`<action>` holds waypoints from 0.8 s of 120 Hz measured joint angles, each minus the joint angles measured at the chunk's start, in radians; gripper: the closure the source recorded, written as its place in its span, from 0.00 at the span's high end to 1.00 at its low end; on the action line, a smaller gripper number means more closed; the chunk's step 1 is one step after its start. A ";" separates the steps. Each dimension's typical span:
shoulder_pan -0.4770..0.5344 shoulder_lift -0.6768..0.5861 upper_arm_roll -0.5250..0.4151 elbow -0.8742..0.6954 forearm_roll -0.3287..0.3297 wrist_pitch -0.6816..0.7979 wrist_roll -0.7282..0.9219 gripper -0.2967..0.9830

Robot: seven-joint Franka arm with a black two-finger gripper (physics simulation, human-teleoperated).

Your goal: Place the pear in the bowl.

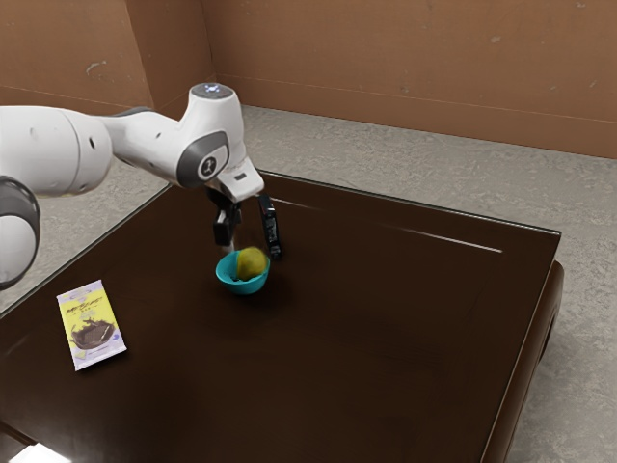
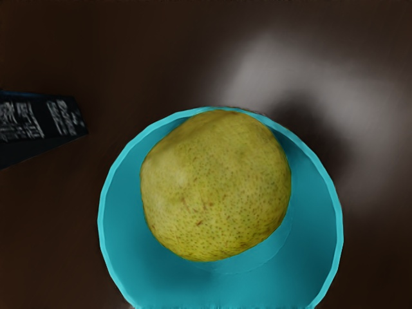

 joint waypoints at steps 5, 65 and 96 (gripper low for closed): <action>0.001 -0.007 0.001 -0.001 -0.002 -0.001 -0.003 0.70; 0.012 -0.280 0.028 -0.020 -0.098 -0.132 -0.369 0.76; 0.002 -0.377 0.032 0.005 -0.114 -0.374 -0.654 0.77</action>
